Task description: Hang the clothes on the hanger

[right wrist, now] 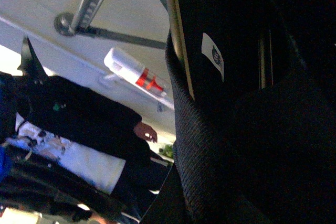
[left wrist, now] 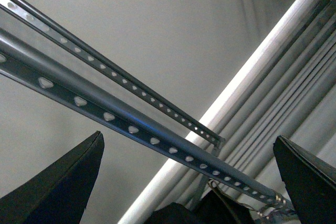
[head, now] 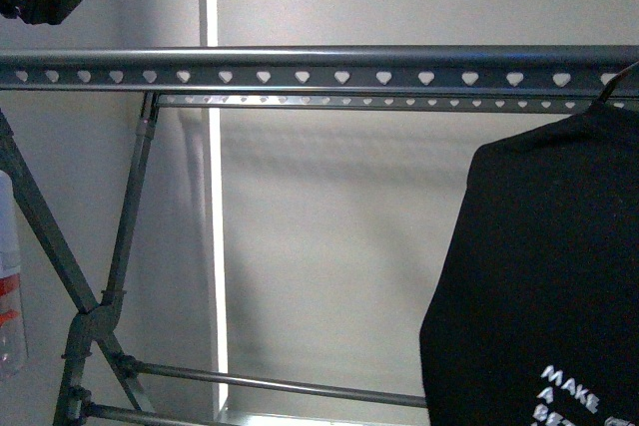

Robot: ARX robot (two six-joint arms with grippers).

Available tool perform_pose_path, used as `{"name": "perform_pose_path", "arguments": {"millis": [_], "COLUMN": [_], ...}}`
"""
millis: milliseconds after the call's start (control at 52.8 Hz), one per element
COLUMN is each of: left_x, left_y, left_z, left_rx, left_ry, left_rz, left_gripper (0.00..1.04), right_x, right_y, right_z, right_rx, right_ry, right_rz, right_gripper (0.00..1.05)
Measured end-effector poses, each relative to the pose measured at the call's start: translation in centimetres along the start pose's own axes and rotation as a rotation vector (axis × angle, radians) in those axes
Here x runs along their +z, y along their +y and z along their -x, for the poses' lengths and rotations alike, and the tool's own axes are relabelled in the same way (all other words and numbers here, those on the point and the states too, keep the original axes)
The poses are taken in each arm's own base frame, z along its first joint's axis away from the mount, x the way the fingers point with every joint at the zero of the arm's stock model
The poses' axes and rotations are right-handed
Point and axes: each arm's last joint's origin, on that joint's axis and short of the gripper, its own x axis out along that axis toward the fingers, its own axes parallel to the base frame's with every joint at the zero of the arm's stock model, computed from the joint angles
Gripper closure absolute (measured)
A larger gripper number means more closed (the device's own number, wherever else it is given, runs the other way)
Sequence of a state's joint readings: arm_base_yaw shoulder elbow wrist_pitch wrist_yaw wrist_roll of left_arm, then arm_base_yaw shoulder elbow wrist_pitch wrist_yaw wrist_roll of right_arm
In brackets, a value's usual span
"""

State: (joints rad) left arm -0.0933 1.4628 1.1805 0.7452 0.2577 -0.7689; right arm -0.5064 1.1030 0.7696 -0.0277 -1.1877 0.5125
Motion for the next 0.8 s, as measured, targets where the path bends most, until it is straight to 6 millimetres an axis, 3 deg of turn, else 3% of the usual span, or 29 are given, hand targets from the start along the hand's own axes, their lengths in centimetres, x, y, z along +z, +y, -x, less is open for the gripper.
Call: {"name": "perform_pose_path", "arguments": {"millis": [114, 246, 322, 569, 796], "left_x": [-0.4, -1.4, -1.1, -0.6, 0.0], "left_y": [-0.4, -1.9, -3.0, -3.6, -3.5], "left_z": [0.3, 2.3, 3.0, 3.4, 3.6], "left_rx": [-0.126, -0.415, -0.484, -0.45, -0.332], "left_ry": [0.025, 0.001, -0.028, -0.053, -0.093], "left_rz": [0.067, 0.019, -0.009, -0.195, -0.31], "left_gripper": [0.06, 0.06, 0.06, 0.06, 0.06], "right_x": [1.2, 3.0, 3.9, 7.2, 8.3], "right_y": [-0.2, -0.6, -0.7, -0.5, -1.1], "right_z": [-1.9, -4.7, -6.1, -9.1, -10.3], "right_rx": [-0.027, -0.058, -0.075, -0.123, -0.169], "right_ry": [-0.051, -0.087, -0.091, -0.136, -0.157], "right_rz": [-0.125, -0.252, -0.292, -0.353, -0.376], "right_gripper": [1.01, 1.01, 1.01, 1.01, 1.01]}}
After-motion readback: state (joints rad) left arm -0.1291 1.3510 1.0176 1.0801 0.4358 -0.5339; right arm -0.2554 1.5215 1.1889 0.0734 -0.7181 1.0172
